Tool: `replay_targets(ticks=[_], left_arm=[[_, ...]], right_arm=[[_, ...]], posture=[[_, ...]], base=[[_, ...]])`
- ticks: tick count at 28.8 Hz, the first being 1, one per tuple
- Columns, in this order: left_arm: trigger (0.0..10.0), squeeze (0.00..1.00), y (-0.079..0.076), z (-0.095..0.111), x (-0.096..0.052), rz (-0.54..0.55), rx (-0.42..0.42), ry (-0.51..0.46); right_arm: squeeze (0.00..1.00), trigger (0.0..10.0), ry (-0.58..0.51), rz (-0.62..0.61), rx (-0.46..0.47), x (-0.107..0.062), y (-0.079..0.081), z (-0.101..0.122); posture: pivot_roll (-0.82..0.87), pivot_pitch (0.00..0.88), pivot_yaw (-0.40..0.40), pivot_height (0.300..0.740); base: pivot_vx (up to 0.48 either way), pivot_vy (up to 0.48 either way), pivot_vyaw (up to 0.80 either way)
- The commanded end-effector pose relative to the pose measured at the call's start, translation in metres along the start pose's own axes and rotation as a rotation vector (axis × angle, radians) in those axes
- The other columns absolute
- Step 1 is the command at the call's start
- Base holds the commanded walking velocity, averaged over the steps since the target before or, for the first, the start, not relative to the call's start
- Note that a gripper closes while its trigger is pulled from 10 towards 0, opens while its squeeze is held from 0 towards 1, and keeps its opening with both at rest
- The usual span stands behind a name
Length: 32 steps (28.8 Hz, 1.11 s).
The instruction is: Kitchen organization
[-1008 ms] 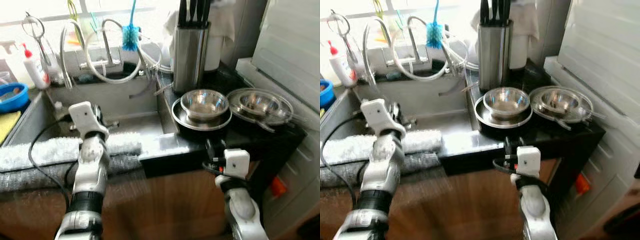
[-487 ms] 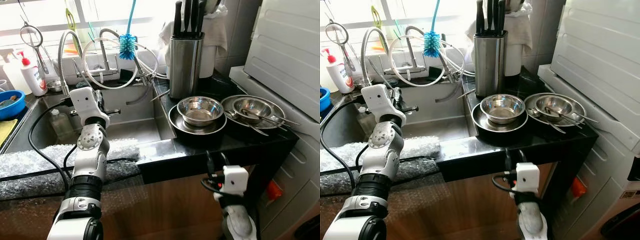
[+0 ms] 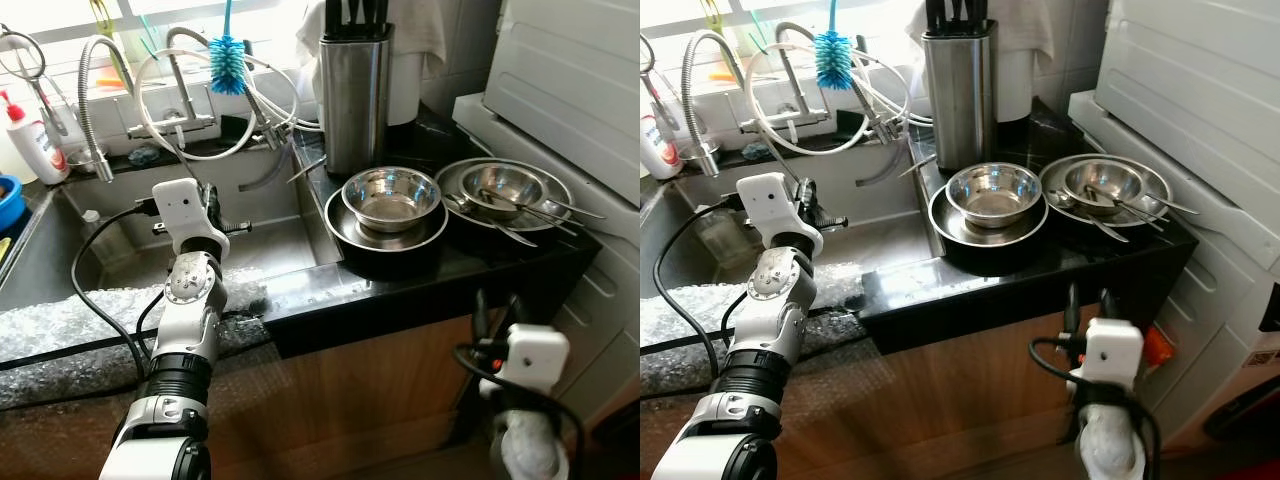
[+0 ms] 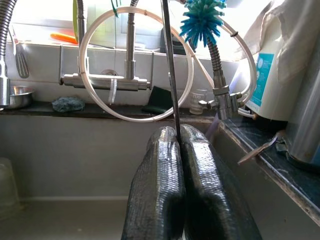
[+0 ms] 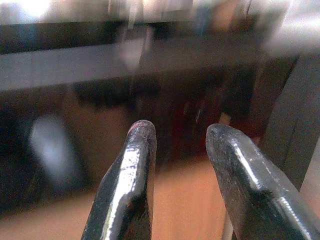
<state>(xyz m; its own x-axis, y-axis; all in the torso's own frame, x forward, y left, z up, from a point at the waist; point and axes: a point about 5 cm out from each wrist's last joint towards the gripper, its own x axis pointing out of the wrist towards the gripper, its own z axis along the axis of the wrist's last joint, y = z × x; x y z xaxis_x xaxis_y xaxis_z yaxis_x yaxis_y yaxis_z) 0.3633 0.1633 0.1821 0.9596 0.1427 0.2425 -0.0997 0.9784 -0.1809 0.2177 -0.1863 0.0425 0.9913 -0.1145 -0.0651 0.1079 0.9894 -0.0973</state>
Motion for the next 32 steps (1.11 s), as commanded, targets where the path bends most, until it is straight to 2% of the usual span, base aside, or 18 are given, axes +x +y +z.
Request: replay_targets(ticks=[1, 3, 6, 11, 15, 18, 24, 26, 27, 30, 32], left_arm=[[10.0, 0.0, 0.001, 0.003, 0.002, 0.005, -0.001, -0.014], [10.0, 0.0, 0.002, 0.004, 0.004, 0.005, 0.001, -0.017], [10.0, 0.0, 0.003, 0.005, 0.007, 0.009, 0.007, -0.017], [10.0, 0.0, 0.002, -0.003, 0.012, 0.02, 0.079, 0.049], [10.0, 0.0, 0.002, -0.01, 0.013, 0.049, 0.098, 0.097], [10.0, 0.0, 0.006, -0.015, 0.013, 0.074, 0.108, 0.118], [10.0, 0.0, 0.008, -0.019, 0.014, 0.089, 0.109, 0.136], [10.0, 0.0, 0.014, -0.023, 0.014, 0.11, 0.123, 0.154], [10.0, 0.0, 0.024, -0.027, 0.014, 0.146, 0.15, 0.182], [10.0, 0.0, 0.036, -0.033, 0.012, 0.191, 0.172, 0.227], [10.0, 0.0, 0.041, -0.038, 0.01, 0.216, 0.182, 0.259]], right_arm=[[0.0, 10.0, 0.14, 0.049, 0.027, -0.007, 0.012, -0.029], [0.0, 10.0, 0.191, 0.053, 0.011, -0.01, 0.013, -0.039], [0.0, 10.0, 0.341, 0.067, 0.053, -0.015, 0.015, -0.067], [0.0, 10.0, 0.551, 0.081, 0.027, -0.024, 0.009, -0.101], [0.0, 10.0, 0.621, 0.05, 0.05, -0.032, 0.005, -0.113], [0.0, 10.0, 0.633, 0.075, 0.056, -0.038, 0.008, -0.117], [0.0, 10.0, 0.634, 0.083, 0.064, -0.039, 0.009, -0.119], [0.0, 10.0, 0.63, 0.095, 0.053, -0.038, 0.01, -0.119], [0.0, 10.0, 0.609, 0.116, 0.035, -0.035, 0.012, -0.117], [0.0, 10.0, 0.588, 0.171, -0.012, -0.03, 0.016, -0.114], [0.0, 10.0, 0.595, 0.167, -0.002, -0.03, 0.016, -0.114]], posture=[[-0.02, 0.0, 0.122, 0.74], [-0.02, 0.0, 0.123, 0.74], [-0.02, 0.0, 0.122, 0.74], [-0.02, 0.0, 0.121, 0.74], [-0.01, 0.0, 0.118, 0.74], [-0.02, 0.0, 0.118, 0.74], [-0.02, 0.0, 0.118, 0.74], [-0.02, 0.0, 0.118, 0.74], [-0.02, 0.0, 0.118, 0.74], [-0.02, 0.0, 0.117, 0.74], [-0.02, 0.0, 0.117, 0.74]], base=[[0.0, 0.0, 0.0], [0.0, 0.0, 0.0], [0.0, 0.0, 0.0], [0.0, 0.0, 0.0], [0.0, 0.0, 0.0], [0.0, 0.0, 0.0], [0.0, 0.0, 0.0], [0.0, 0.0, 0.0], [0.0, 0.0, 0.0], [0.0, 0.0, 0.0], [0.0, 0.0, 0.0]])
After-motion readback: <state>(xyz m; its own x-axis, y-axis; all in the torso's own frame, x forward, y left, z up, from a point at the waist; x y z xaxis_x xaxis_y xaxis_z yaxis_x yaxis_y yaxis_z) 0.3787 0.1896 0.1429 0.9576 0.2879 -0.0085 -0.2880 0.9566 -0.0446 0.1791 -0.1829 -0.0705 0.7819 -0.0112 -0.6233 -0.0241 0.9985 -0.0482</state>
